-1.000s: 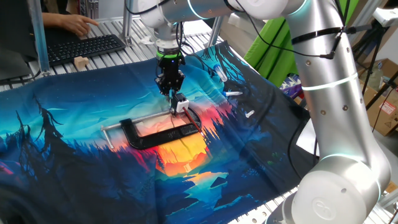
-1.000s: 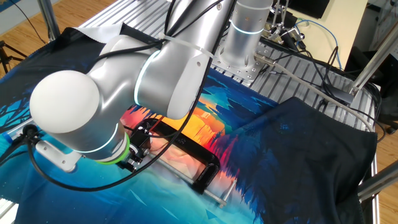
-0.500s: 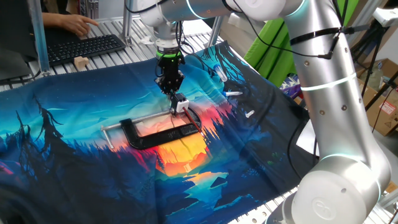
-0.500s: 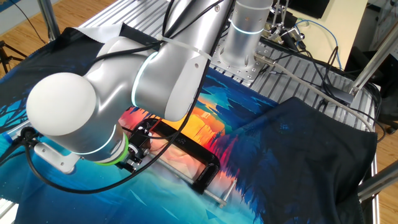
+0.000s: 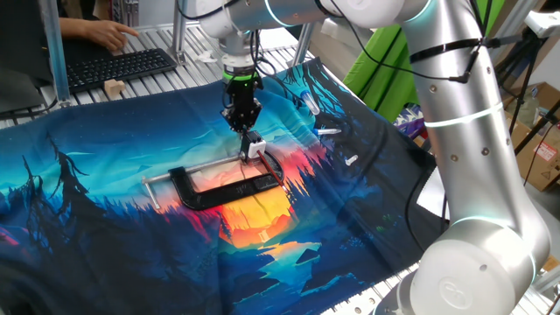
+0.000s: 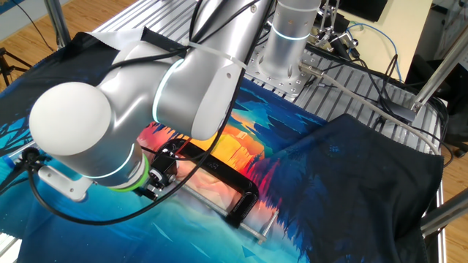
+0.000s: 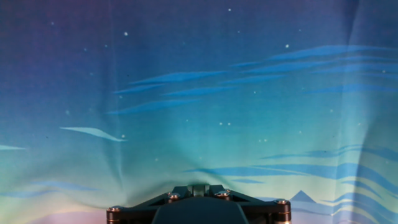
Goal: Sharpen the pencil with a pencil sharpener
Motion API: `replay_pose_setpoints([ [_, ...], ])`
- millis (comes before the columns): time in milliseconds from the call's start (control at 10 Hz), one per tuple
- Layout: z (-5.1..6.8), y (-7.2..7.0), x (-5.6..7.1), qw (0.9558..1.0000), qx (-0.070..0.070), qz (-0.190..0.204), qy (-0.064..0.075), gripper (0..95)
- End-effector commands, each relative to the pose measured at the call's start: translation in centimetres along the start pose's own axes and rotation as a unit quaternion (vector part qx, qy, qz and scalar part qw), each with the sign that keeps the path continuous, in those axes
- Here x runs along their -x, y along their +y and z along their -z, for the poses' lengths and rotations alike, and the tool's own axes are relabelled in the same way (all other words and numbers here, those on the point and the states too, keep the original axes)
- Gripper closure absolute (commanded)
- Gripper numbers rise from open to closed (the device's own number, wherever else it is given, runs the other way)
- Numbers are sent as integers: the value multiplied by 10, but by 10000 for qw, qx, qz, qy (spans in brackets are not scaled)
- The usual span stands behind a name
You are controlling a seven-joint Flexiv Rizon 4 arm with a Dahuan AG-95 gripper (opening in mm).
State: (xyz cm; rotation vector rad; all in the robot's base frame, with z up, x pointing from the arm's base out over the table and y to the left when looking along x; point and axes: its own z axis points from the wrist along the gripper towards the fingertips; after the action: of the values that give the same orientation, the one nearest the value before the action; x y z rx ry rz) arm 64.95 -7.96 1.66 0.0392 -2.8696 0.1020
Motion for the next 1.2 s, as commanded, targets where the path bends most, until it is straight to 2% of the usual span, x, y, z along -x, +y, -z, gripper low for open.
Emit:
replay_pose_setpoints([
  [100, 1, -1, 1, 10000, -20, -3, -5, 950],
  [600, 8, -7, -2, 9999, -146, 31, -1, 950],
  [1200, 21, -9, -1, 9999, -170, -18, 25, 950],
])
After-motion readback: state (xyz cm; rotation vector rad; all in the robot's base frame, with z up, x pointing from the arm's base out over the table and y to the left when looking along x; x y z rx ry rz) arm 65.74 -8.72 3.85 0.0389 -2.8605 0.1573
